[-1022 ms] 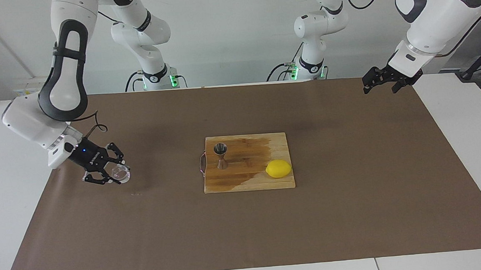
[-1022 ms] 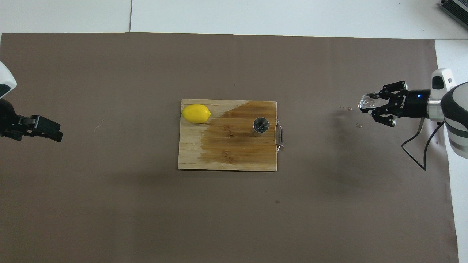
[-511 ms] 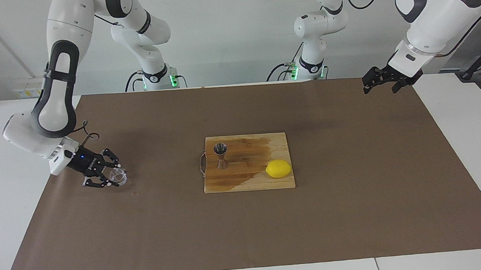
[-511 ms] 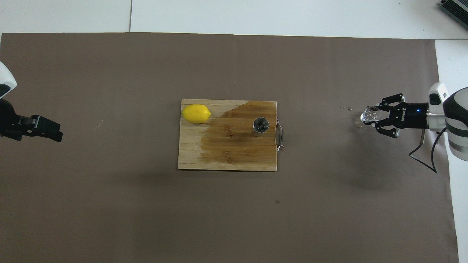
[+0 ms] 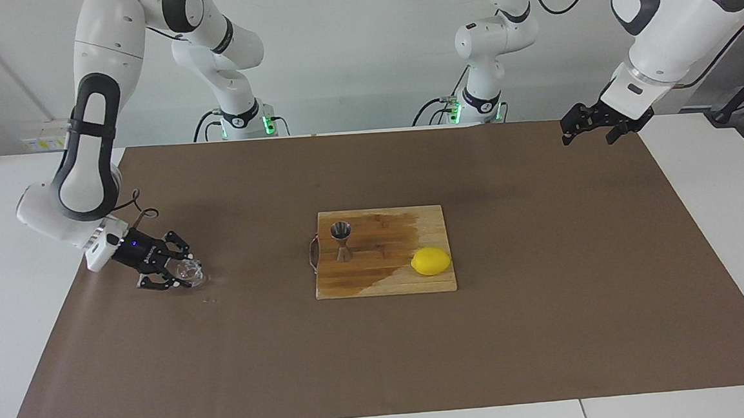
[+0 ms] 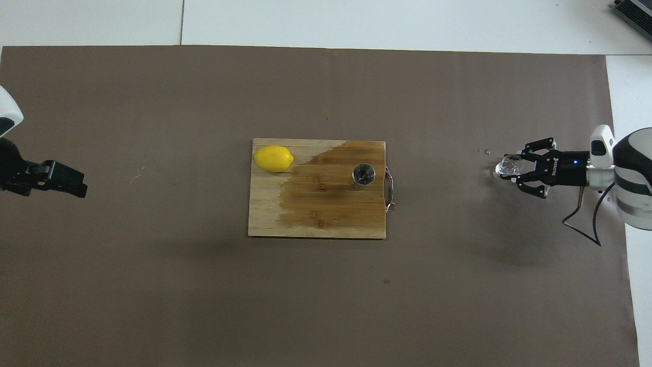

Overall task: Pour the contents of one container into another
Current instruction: 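Lower the glass onto the table with the right gripper, then open the right gripper and release the glass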

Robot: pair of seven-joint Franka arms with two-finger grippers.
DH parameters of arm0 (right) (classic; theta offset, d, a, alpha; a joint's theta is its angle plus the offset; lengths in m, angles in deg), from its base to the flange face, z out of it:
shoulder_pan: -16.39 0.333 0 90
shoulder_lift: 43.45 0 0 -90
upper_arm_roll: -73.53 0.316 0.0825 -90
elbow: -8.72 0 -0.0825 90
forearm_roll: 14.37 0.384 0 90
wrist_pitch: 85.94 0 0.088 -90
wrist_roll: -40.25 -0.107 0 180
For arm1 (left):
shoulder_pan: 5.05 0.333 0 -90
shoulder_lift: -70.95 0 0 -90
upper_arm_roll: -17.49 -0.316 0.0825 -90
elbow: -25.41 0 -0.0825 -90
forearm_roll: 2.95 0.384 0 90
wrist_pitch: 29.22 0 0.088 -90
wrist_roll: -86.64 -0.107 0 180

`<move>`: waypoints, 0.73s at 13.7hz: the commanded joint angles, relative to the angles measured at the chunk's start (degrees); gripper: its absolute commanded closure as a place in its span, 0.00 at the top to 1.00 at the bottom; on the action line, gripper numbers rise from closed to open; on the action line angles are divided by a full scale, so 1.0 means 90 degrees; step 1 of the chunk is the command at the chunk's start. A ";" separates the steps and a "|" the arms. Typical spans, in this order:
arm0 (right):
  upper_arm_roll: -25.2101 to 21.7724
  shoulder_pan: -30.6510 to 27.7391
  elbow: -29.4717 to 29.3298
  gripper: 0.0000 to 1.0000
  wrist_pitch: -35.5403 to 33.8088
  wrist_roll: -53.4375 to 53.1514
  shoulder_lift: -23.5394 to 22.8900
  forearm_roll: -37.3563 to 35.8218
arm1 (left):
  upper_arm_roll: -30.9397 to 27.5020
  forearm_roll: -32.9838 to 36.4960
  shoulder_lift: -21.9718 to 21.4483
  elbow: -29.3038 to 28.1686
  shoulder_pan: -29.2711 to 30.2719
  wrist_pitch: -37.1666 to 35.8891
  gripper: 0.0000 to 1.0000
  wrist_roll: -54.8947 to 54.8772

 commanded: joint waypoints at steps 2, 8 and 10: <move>-0.0033 -0.0007 0.0049 0.00 -0.0093 0.0460 -0.0094 0.0212 | -0.0010 -0.0047 -0.0136 -0.0092 0.0009 -0.0078 1.00 0.0051; -0.0033 -0.0007 0.0049 1.00 -0.0103 0.0519 -0.0095 0.0212 | -0.0020 -0.0047 -0.0136 -0.0092 0.0009 -0.0078 1.00 0.0051; -0.0023 -0.0007 0.0020 1.00 -0.0093 0.0509 -0.0095 0.0212 | -0.0020 -0.0037 -0.0136 -0.0092 0.0009 -0.0078 1.00 0.0051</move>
